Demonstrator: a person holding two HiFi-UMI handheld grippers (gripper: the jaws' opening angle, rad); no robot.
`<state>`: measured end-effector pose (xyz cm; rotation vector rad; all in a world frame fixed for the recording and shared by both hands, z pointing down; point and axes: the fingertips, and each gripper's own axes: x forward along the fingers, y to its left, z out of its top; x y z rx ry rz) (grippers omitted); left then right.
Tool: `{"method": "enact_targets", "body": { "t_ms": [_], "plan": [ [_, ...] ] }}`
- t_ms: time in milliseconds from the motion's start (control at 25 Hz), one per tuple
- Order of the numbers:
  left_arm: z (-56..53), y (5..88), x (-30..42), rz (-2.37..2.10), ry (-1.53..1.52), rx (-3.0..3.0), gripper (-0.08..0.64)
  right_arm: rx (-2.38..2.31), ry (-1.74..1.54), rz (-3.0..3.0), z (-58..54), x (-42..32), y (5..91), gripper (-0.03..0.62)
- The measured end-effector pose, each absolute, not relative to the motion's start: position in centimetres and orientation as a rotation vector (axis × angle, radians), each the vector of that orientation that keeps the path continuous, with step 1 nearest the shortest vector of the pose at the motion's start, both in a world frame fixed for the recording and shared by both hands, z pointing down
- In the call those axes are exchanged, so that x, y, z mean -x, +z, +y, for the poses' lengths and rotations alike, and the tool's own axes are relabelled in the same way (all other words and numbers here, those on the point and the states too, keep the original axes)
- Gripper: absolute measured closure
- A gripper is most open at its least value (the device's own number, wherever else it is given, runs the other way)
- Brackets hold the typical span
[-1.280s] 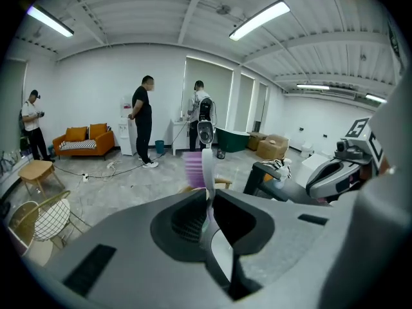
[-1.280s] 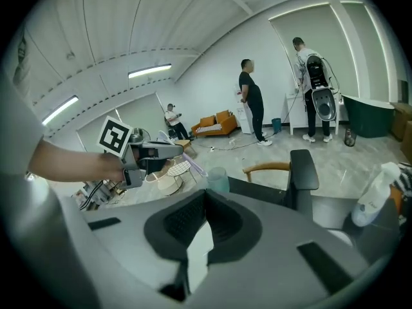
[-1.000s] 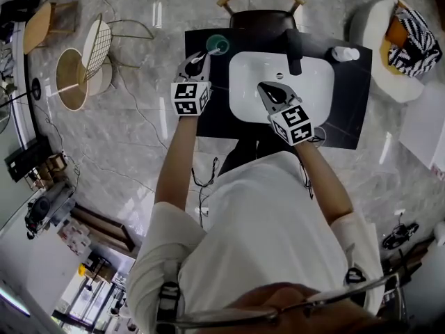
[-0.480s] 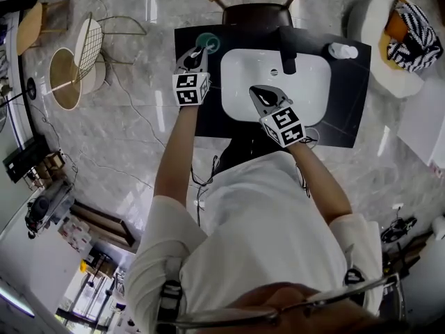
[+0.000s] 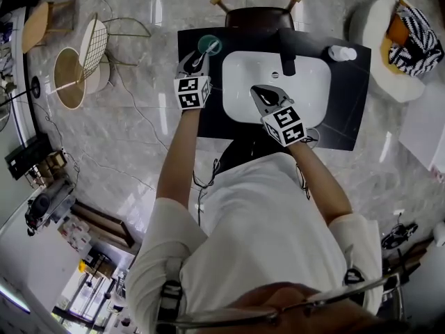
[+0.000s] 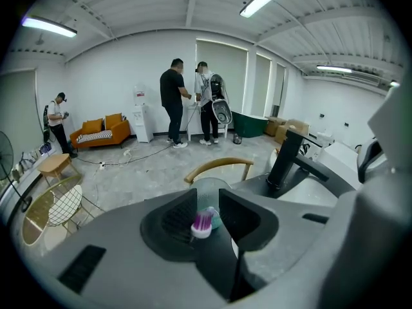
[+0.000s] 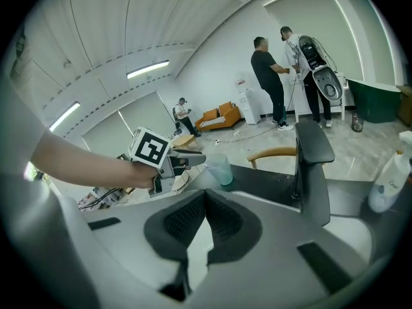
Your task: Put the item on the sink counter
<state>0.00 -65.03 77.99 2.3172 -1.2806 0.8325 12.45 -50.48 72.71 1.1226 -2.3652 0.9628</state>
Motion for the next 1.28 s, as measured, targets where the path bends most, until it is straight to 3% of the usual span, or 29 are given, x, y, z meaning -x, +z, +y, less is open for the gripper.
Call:
{"method": "enact_targets", "body": {
  "t_ms": [960,1280],
  "plan": [
    [-55.3,66.5,5.4,-1.383,0.656,-2.351,0.456,-1.269,0.764,-2.393,-47.7,-8.5,65.4,0.586],
    [-49.9,60.5,9.0,-1.352,0.529,-2.418,0.485,-1.291,0.662,-2.408,-44.2,-4.7,61.7,0.586]
  ]
}}
